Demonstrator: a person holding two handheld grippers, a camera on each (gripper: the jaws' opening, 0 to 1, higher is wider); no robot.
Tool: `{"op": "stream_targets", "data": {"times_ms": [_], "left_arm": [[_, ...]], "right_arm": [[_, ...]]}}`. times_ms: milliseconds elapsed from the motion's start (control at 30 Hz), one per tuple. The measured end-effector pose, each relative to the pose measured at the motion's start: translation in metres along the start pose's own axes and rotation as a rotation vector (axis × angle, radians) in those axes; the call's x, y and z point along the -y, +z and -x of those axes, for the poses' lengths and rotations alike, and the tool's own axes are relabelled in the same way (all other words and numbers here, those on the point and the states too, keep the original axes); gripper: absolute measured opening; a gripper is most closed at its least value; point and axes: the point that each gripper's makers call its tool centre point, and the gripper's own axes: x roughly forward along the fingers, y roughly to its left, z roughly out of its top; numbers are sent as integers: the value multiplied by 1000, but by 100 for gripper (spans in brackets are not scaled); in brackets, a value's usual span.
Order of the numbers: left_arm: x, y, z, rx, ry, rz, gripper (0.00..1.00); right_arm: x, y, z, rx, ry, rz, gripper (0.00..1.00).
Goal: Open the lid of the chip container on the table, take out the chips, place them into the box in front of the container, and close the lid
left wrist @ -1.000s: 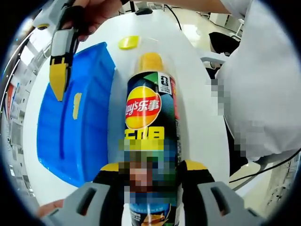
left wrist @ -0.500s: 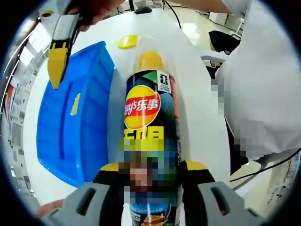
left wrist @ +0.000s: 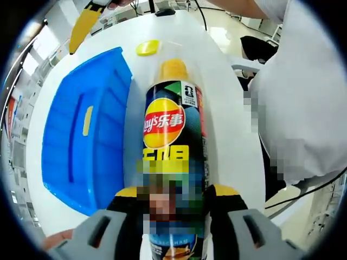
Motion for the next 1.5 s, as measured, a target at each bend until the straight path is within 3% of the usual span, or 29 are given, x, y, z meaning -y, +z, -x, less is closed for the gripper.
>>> {"op": "stream_targets", "data": {"times_ms": [200,333,700,933,1233,1500], "left_arm": [[1,0,0,1,2,0,48],[1,0,0,-2,1,1,48],[1,0,0,-5,3,-10,48],[0,1,-1,4,9,-15,48],[1,0,-1,4,8,-6,48],[3,0,-1,5,3,3,48]], "right_arm": [[9,-4,23,29,3,86,21],[-3,-9,40,61,27,142,21],[4,-20,75,112,8,205,20],[-3,-26,86,148,27,240,20],[-14,-50,96,186,72,319,20],[-1,-64,108,296,96,284,17]]}}
